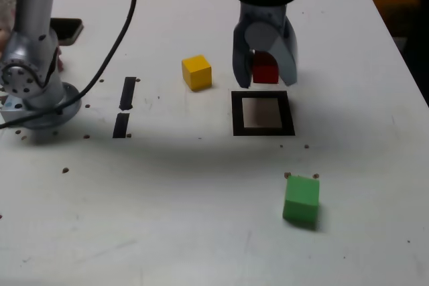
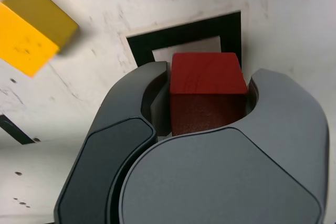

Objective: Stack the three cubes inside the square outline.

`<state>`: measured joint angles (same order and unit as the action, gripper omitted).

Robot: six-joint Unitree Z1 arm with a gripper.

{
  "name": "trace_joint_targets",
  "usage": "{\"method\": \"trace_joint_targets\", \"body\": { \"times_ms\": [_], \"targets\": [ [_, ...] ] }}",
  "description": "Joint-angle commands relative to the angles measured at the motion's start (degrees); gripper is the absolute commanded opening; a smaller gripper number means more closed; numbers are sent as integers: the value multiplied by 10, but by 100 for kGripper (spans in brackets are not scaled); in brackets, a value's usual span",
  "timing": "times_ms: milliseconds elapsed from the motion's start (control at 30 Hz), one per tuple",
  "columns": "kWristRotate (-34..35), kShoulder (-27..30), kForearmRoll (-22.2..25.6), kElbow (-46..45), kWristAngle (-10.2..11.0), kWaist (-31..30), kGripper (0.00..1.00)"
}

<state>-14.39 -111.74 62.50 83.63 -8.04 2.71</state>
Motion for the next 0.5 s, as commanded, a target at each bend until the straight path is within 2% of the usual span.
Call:
{"method": "trace_joint_targets", "body": {
  "times_ms": [0, 200, 467],
  "targets": [
    [19, 8, -8, -5, 4, -12, 24],
    [83, 9, -36, -47, 18, -36, 25],
    [100, 9, -42, -62, 10, -39, 26]
  ]
}}
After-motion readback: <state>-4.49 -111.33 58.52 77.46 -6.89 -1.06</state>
